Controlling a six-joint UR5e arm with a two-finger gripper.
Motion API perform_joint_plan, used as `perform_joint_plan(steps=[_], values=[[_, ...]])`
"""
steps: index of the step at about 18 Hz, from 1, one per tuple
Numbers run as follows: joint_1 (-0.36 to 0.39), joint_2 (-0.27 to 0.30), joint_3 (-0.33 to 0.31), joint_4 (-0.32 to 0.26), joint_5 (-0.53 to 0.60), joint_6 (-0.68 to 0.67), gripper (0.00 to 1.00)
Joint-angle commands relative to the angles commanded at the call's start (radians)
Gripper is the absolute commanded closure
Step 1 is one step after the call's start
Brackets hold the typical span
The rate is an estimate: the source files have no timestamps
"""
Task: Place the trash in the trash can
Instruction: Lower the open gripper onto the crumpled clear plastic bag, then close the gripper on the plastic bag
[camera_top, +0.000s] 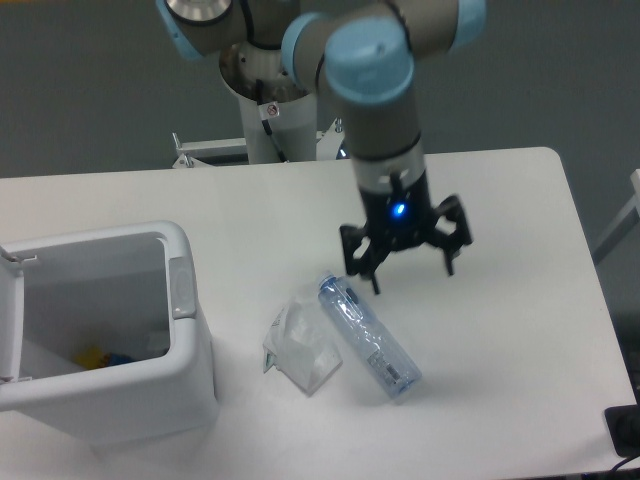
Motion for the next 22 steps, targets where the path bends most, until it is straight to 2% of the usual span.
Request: perform_joint_plan(steps=[2, 6, 9, 14, 15, 16, 18, 21, 22], values=[[-0.035, -0.034, -0.005, 0.009, -0.026, -0.003, 0.00], [-0.043, -0.117, -0.015, 0.012, -0.156, -0.052, 0.00], [-0.055, -0.158, -0.027, 0.061, -0.196, -0.066, 0.00], [-0.063, -0.178, -0.058, 0.068, -0.186, -0.052, 0.01], [-0.063, -0.181, -0.061, 0.066, -0.175, -0.051, 0.04], [-0.063, -0.190, -0.064, 0.068, -0.161, -0.045, 0.10], [-0.063, -0.197, -0.071, 0.069, -0.152, -0.045, 0.43], [-0.063, -0.184, -0.078, 0.069, -0.153, -0.055, 1.00], [-0.063, -0.180, -0.077, 0.069, -0.154, -0.052, 1.00]])
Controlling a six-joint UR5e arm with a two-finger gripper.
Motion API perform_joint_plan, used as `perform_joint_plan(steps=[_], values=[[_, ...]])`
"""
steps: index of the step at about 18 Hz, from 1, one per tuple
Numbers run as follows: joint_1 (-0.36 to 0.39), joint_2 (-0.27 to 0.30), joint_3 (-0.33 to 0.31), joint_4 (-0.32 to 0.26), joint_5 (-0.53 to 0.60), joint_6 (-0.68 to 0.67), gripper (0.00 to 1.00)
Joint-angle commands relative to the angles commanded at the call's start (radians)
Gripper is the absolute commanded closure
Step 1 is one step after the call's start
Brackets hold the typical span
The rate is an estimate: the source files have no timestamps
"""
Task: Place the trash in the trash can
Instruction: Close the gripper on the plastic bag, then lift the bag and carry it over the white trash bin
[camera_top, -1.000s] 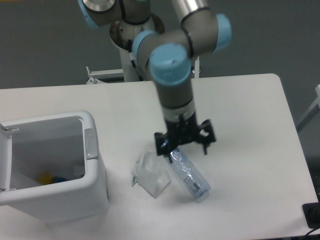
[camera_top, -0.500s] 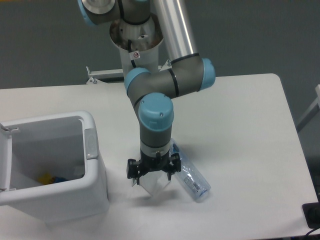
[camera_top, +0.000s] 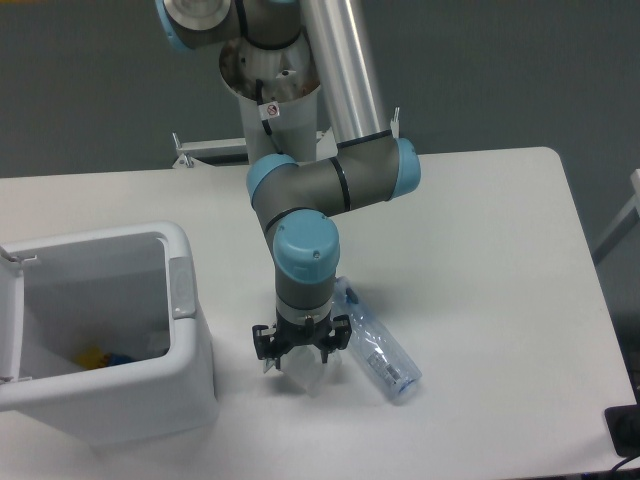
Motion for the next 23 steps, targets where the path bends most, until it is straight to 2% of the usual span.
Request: perform_joint_plan(steps=[4, 7, 10, 12, 13, 15, 16, 21, 23], values=[[0.002, 0.012, 0.014, 0.000, -0.003, 0.008, 1.00], [0.005, 0.035, 0.052, 0.006, -0.014, 0.005, 1.00], [0.034, 0.084, 0.097, 0.005, -0.104, 0.003, 1.00], [0.067, 0.138, 0.147, 0.006, -0.147, -0.003, 1.00], [0.092, 0.156, 0.196, 0.005, -0.187, -0.012, 1.00], [0.145, 0.192, 0.296, 0.005, -0.308, -0.133, 1.00], [0.156, 0.204, 0.319, 0.006, -0.345, -0.168, 1.00], [0.132, 0.305, 0.333, 0.005, -0.463, -0.277, 1.00], [0.088, 0.314, 0.330, 0.003, -0.482, -0.307, 1.00]])
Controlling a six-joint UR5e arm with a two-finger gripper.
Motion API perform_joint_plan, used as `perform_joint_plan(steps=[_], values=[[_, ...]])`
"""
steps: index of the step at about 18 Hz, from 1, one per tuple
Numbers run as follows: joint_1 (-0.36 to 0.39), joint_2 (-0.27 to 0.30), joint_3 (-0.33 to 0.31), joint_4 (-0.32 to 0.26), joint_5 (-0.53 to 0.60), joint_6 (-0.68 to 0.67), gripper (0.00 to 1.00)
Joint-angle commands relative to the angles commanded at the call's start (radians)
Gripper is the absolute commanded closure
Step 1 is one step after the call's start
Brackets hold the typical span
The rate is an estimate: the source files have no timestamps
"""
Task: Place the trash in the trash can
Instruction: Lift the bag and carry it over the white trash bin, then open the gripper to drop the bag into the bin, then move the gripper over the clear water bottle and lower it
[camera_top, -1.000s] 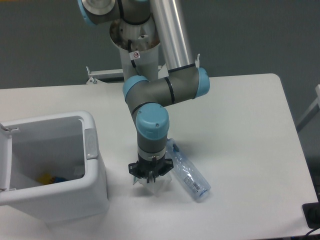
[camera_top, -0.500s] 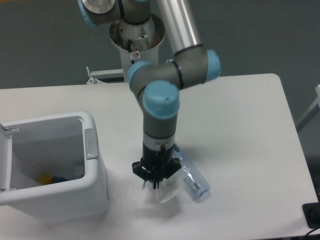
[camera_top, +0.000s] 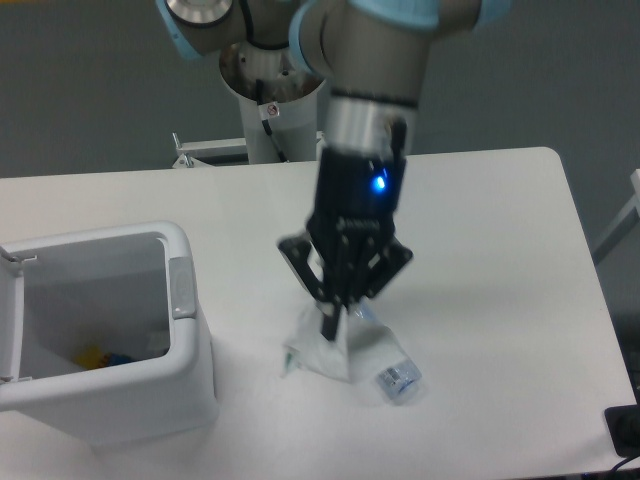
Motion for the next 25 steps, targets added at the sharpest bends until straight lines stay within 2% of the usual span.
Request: perform_joint_plan(steps=[1, 5, 8, 12, 13, 14, 15, 16, 18, 21, 23, 25], values=[[-0.047, -0.001, -0.005, 0.002, 0.000, 0.000, 1.00], [-0.160, -0.009, -0.021, 0.000, 0.000, 0.000, 1.00], [-0.242, -0.012, -0.095, 0.003, 0.000, 0.011, 1.00], [-0.250, -0.012, -0.130, 0.006, 0.000, 0.018, 0.98], [-0.253, -0.012, -0.138, 0.008, 0.000, 0.018, 0.84], [-0.259, -0.009, -0.156, 0.008, 0.005, 0.030, 0.47], [-0.259, -0.006, -0.166, 0.008, 0.006, 0.040, 0.26], [-0.259, -0.006, -0.170, 0.005, 0.014, 0.038, 0.00], [-0.252, 0.002, -0.173, 0.003, 0.003, 0.028, 0.00], [-0.232, 0.044, -0.167, 0.000, 0.006, 0.021, 0.00], [-0.191, 0.057, -0.166, 0.000, 0.009, 0.021, 0.00], [-0.111, 0.067, -0.166, -0.002, 0.014, 0.021, 0.00]])
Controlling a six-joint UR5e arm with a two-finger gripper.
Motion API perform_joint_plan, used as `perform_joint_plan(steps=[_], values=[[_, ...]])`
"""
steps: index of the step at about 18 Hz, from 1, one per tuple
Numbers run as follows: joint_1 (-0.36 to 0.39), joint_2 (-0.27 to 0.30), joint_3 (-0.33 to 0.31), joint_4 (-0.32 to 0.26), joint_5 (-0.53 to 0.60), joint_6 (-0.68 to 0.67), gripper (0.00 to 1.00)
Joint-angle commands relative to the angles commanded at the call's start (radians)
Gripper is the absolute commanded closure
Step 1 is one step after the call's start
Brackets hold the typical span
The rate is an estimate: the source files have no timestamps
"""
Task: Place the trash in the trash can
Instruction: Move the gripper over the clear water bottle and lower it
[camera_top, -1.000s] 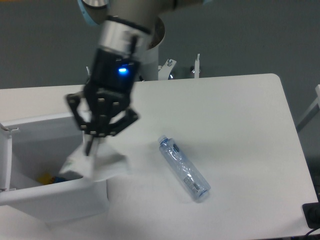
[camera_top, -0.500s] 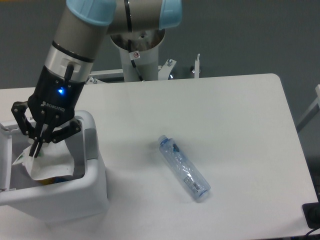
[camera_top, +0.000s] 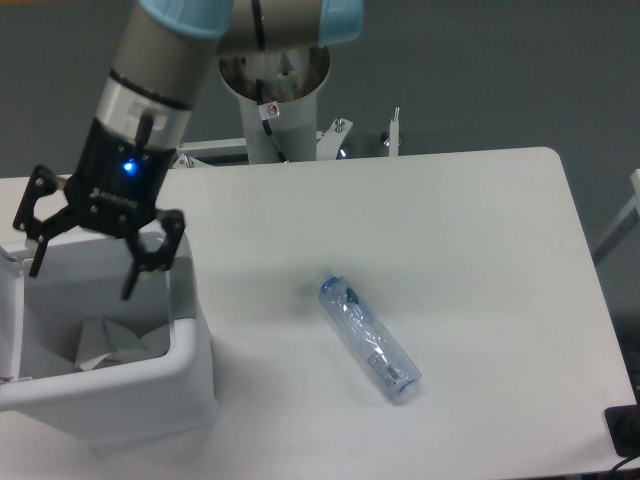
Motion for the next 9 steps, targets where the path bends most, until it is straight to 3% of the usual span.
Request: perform_joint_plan(steps=[4, 7, 9], values=[[0.225, 0.000, -0.052, -0.006, -0.002, 0.002, 0.00], [0.304, -0.044, -0.072, -0.008, 0.011, 0.014, 0.00], [0.326, -0.092, -0.075, -0.006, 0.102, 0.020, 0.00]])
